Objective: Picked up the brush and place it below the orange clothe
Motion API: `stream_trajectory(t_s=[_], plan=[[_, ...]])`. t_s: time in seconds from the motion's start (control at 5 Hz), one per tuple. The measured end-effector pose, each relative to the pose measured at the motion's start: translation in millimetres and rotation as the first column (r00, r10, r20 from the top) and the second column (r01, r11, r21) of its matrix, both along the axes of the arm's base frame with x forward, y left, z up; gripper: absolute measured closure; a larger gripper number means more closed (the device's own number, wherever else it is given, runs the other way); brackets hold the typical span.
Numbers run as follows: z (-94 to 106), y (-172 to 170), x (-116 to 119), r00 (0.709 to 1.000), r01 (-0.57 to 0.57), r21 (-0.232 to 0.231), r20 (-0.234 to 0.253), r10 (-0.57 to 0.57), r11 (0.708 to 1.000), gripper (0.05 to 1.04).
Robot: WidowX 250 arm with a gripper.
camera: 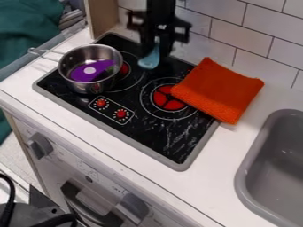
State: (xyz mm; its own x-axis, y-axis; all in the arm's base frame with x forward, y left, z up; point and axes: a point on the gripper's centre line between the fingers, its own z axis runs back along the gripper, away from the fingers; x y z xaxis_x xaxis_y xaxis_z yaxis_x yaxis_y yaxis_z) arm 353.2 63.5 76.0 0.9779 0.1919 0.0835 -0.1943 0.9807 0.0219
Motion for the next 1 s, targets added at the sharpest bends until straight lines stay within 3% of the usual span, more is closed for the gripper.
stream_trajectory(t_s=[0.2, 0.4, 0.6, 0.8, 1.0], plan=[[29.1, -18.3, -18.5, 0.998, 0.021, 0.02, 0.062, -0.022, 1.0, 0.778], [37.7, -36.8, -53.4, 0.998, 0.016, 0.023, 0.063, -0.018, 1.0, 0.778], [21.6, -47.9, -92.7, 1.0, 0.003, 0.007, 0.015, -0.003, 1.0, 0.778], [0.1, -53.9, -116.8, 0.999, -0.009, -0.018, -0.032, 0.009, 1.0, 0.778], [-10.9, -65.4, -114.1, 0.999, 0.021, -0.026, -0.044, -0.022, 0.999, 0.778]])
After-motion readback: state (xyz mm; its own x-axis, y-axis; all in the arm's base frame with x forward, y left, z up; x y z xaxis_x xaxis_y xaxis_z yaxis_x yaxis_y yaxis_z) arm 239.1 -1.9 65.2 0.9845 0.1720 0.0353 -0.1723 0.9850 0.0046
